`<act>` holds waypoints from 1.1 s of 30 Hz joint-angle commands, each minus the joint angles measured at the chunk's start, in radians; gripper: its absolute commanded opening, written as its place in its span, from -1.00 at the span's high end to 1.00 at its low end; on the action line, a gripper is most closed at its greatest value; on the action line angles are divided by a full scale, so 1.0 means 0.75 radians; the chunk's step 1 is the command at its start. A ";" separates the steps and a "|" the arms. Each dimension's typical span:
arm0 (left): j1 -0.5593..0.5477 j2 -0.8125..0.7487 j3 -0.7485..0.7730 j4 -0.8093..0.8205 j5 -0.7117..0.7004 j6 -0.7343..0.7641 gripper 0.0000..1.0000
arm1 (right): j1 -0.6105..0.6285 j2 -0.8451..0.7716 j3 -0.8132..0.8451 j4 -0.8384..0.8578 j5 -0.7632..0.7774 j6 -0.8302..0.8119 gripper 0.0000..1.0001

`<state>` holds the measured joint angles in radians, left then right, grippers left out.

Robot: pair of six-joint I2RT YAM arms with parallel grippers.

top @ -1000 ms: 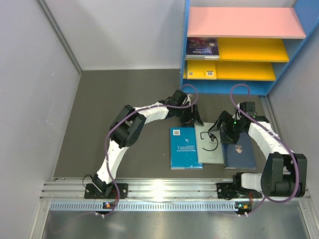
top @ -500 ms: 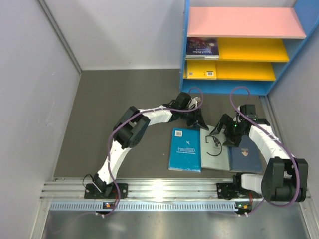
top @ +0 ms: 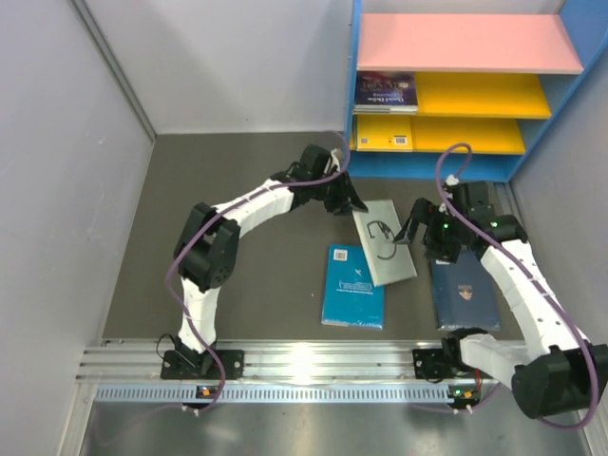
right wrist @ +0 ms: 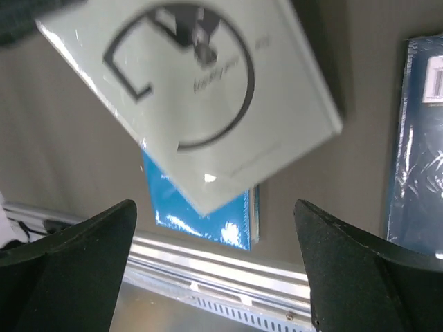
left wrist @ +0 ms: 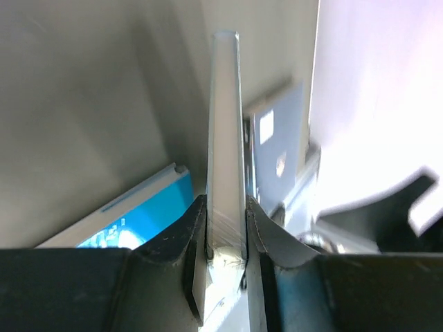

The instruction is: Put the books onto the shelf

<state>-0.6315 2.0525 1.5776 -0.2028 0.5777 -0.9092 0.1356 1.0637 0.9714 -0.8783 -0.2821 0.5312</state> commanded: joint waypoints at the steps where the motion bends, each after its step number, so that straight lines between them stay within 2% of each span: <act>1: -0.013 -0.160 0.144 -0.138 -0.138 0.006 1.00 | 0.281 -0.015 0.179 -0.099 0.224 0.095 -0.92; 2: -0.015 -0.154 0.199 -0.173 -0.185 0.010 1.00 | 0.403 -0.003 0.208 -0.103 0.257 0.120 -0.92; 8: -0.029 -0.117 0.306 -0.337 -0.243 0.028 1.00 | 0.747 0.193 0.372 -0.191 0.650 0.153 -0.94; 13: -0.033 -0.125 0.351 -0.421 -0.237 0.026 1.00 | 0.801 0.371 0.445 -0.216 0.899 0.083 -0.94; 21: -0.033 -0.160 0.392 -0.446 -0.198 -0.029 1.00 | 0.915 0.625 0.478 -0.193 1.094 0.018 -0.94; 29: -0.033 -0.188 0.408 -0.425 -0.112 -0.086 1.00 | 0.962 0.741 0.464 -0.146 1.272 0.018 -0.90; 32: -0.031 -0.200 0.416 -0.417 -0.071 -0.109 1.00 | 0.981 0.764 0.435 -0.101 1.286 0.008 -0.75; 33: -0.031 -0.207 0.418 -0.425 -0.067 -0.109 1.00 | 0.987 0.768 0.427 -0.097 1.288 0.008 -0.42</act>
<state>-0.6441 2.0132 1.8034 -0.6094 0.4023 -0.9360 0.8345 1.6100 1.2804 -0.9836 0.6361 0.5804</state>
